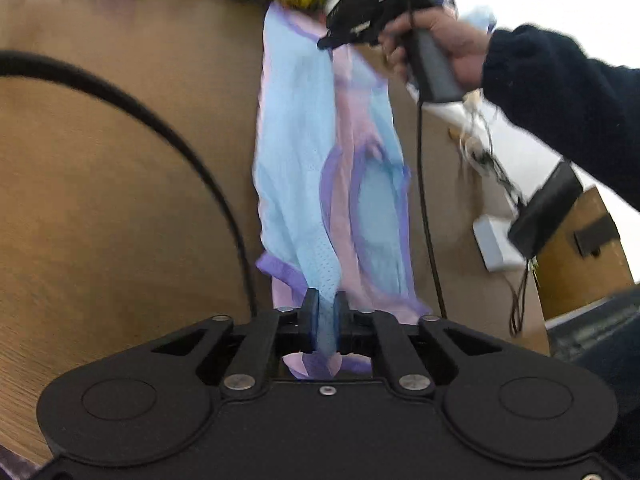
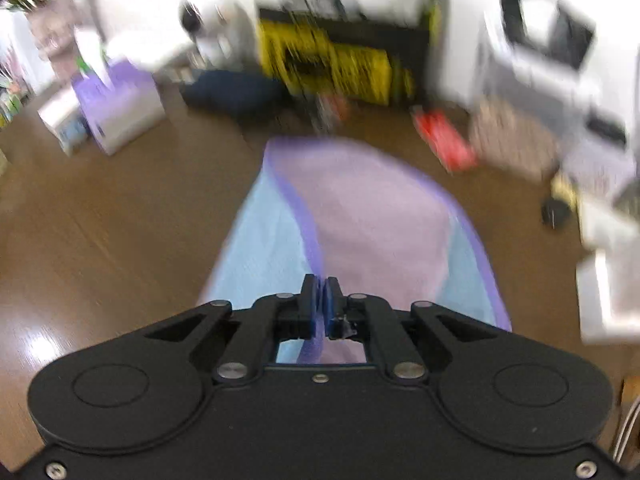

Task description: Fold clothes

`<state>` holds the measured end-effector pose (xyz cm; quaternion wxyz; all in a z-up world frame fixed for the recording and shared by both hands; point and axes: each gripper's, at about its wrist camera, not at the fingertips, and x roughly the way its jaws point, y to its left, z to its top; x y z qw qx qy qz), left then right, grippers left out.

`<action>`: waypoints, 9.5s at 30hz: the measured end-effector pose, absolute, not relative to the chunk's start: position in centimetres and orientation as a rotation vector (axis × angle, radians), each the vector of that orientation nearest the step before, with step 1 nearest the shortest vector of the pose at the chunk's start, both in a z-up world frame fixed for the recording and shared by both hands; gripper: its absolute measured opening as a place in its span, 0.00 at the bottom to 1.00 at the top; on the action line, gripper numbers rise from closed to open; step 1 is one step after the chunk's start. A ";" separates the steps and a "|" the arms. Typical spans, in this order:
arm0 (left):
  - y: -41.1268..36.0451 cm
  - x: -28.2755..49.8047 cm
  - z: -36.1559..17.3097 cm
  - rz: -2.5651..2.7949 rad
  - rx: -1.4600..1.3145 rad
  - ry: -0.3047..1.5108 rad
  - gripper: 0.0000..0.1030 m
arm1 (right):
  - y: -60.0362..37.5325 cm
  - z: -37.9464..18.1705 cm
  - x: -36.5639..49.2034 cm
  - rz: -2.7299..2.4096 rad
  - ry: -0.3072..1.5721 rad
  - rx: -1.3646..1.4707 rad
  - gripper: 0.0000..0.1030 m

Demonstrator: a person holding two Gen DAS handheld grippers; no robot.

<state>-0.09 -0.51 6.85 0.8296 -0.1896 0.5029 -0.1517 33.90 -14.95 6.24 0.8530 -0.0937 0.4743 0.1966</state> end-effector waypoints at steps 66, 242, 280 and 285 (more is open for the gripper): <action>-10.2 -0.3 5.8 -0.410 -0.192 1.027 0.59 | -26.5 8.7 34.7 0.381 0.915 -0.179 0.38; -1.7 15.9 5.7 -0.342 -0.030 1.000 0.62 | -18.0 4.1 40.3 0.201 0.963 -0.038 0.13; 2.1 2.4 6.6 -0.725 0.325 0.978 0.67 | -17.4 7.8 1.7 0.962 0.820 -0.700 0.67; 2.1 0.4 6.2 -0.870 0.327 1.026 0.67 | -16.4 7.3 -1.0 1.016 0.807 -0.750 0.67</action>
